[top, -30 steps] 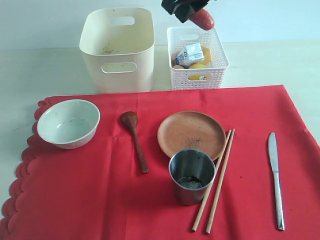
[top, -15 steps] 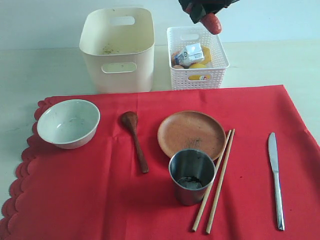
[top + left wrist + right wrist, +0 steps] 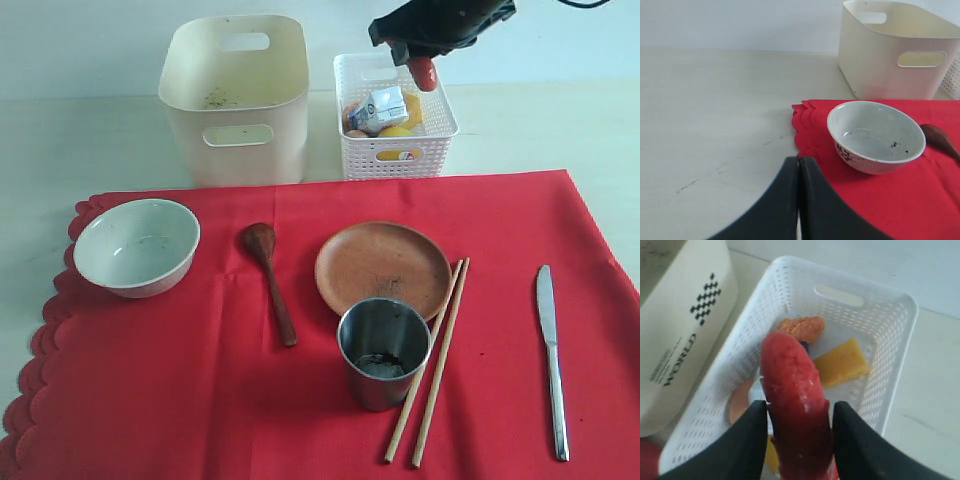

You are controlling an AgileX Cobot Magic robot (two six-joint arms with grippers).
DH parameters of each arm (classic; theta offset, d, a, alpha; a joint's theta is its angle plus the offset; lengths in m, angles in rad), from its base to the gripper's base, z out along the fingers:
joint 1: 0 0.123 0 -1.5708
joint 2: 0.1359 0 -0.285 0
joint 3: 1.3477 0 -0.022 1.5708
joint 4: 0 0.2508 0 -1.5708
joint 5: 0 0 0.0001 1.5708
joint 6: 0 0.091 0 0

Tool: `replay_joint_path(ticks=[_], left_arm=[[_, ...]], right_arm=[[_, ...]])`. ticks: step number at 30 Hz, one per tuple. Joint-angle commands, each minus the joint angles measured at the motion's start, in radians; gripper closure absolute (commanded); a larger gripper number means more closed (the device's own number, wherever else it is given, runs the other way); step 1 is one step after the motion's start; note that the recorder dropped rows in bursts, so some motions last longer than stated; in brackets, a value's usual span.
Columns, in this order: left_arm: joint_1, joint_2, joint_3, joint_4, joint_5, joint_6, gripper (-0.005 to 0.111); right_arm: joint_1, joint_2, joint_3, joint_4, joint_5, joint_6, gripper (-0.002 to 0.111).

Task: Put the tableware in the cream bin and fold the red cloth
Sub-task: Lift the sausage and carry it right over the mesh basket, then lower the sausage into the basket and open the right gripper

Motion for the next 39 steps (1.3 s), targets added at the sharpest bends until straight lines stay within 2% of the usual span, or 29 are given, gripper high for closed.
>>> replay_joint_path(ticks=[1, 10, 20, 21, 26, 28, 31, 39], left_arm=[[0.002, -0.005, 0.002, -0.006, -0.009, -0.005, 0.107], [0.002, -0.005, 0.002, -0.006, -0.009, -0.006, 0.107], [0.002, -0.005, 0.002, -0.006, -0.009, -0.006, 0.107], [0.002, -0.005, 0.002, -0.006, -0.009, -0.006, 0.107], [0.002, -0.005, 0.002, -0.006, -0.009, -0.006, 0.107], [0.002, -0.005, 0.002, -0.006, -0.009, -0.005, 0.107], [0.002, -0.005, 0.002, -0.006, -0.009, -0.005, 0.107], [0.002, -0.005, 0.002, -0.006, -0.009, -0.005, 0.107]], right_arm=[[-0.025, 0.055, -0.001, 0.007, -0.087, 0.060, 0.108], [-0.027, 0.129, -0.001, 0.012, -0.155, 0.109, 0.108], [-0.043, 0.131, -0.001, 0.021, -0.145, 0.142, 0.107], [-0.043, 0.131, -0.001, 0.022, -0.143, 0.142, 0.104], [-0.043, 0.129, -0.001, 0.029, -0.126, 0.144, 0.067], [-0.043, 0.118, -0.001, 0.029, -0.114, 0.144, 0.059], [-0.043, 0.094, -0.001, 0.027, -0.075, 0.142, 0.055], [-0.043, 0.008, -0.001, 0.023, 0.059, 0.097, 0.055]])
